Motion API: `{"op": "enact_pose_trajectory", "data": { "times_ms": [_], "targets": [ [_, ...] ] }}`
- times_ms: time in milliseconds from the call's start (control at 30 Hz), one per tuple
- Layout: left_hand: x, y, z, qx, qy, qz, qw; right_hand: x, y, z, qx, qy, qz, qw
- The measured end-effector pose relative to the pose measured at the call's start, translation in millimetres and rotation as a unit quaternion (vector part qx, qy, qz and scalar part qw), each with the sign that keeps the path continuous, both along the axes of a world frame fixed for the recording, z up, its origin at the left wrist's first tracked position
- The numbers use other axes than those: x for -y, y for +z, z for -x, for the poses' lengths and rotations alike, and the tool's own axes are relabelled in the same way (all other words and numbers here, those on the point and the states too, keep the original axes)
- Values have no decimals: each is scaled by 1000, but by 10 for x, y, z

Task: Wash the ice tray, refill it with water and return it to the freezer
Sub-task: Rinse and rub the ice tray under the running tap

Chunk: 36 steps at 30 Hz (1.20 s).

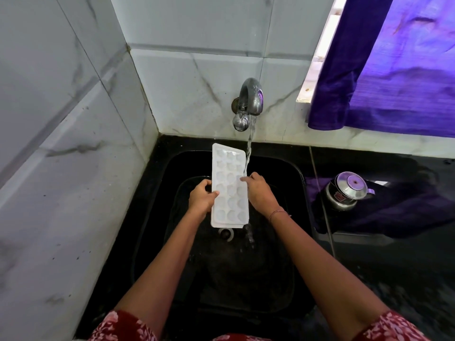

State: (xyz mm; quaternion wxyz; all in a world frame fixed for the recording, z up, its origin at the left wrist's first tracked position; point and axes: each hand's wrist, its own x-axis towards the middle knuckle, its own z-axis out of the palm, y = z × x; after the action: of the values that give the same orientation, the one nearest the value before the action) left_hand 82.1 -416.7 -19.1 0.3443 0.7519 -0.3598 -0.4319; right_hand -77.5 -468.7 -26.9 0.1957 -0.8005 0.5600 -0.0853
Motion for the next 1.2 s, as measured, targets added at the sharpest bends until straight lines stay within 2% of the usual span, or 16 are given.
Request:
{"op": "enact_pose_trajectory", "data": {
  "times_ms": [200, 533, 733, 933, 1200],
  "targets": [
    [-49, 17, -1, -104, 19, -33, 994, -6, 73, 89, -66, 26, 41, 997],
    [-68, 17, -26, -174, 8, -50, 984, -29, 137, 162, -148, 22, 99, 984],
    [-33, 40, -3, -180, -4, -53, 982, -45, 163, 184, -149, -16, 103, 983],
    [11, 32, 17, -166, -25, -57, 984, -38, 174, 207, -130, -16, 109, 985],
    [132, 104, 82, -196, -17, -44, 979, 28, 251, 248, -89, 2, 145, 985]
  ]
}}
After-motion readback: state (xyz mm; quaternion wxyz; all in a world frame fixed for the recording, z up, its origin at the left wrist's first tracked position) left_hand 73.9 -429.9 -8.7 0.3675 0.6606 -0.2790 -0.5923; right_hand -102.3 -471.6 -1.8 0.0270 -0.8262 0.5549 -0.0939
